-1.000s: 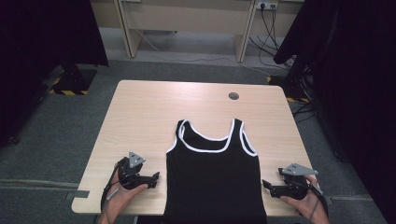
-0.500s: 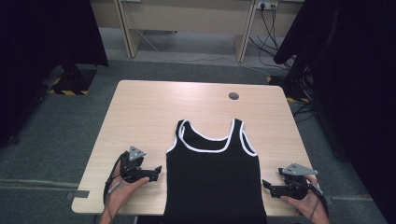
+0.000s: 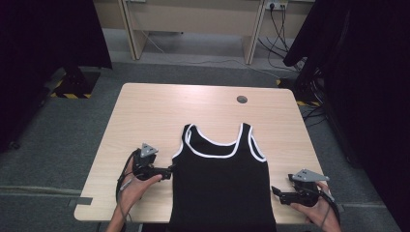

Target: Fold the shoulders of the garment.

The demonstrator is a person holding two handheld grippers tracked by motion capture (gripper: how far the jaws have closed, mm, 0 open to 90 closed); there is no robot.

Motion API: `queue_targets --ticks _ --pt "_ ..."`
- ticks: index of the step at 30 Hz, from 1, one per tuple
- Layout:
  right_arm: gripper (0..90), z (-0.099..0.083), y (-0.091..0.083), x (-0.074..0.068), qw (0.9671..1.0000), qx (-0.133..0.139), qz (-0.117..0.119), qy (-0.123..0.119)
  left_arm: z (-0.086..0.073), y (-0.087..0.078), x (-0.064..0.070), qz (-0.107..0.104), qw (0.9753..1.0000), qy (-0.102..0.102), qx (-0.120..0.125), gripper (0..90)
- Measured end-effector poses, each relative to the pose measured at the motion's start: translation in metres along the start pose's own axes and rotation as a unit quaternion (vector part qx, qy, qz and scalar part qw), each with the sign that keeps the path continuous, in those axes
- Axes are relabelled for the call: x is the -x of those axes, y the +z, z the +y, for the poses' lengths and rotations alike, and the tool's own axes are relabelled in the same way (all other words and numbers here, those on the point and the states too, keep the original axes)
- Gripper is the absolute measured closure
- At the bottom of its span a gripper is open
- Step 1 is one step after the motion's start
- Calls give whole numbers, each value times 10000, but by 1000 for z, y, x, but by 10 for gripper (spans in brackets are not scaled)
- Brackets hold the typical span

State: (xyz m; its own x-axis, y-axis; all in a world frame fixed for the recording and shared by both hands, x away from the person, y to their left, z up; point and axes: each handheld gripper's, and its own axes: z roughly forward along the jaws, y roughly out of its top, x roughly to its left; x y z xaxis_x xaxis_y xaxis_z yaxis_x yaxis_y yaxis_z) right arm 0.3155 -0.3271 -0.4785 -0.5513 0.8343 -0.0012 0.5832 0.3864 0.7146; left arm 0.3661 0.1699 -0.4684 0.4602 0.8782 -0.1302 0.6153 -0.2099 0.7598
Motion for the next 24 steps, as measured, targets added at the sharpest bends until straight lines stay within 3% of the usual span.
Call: queue_targets --ticks 17,24 --pt "157 0 0 0 10000 -4 0 1 37 29 16 -185 9997 126 20 18" --pt "157 0 0 0 10000 -4 2 -1 45 40 14 -187 9998 104 14 20"
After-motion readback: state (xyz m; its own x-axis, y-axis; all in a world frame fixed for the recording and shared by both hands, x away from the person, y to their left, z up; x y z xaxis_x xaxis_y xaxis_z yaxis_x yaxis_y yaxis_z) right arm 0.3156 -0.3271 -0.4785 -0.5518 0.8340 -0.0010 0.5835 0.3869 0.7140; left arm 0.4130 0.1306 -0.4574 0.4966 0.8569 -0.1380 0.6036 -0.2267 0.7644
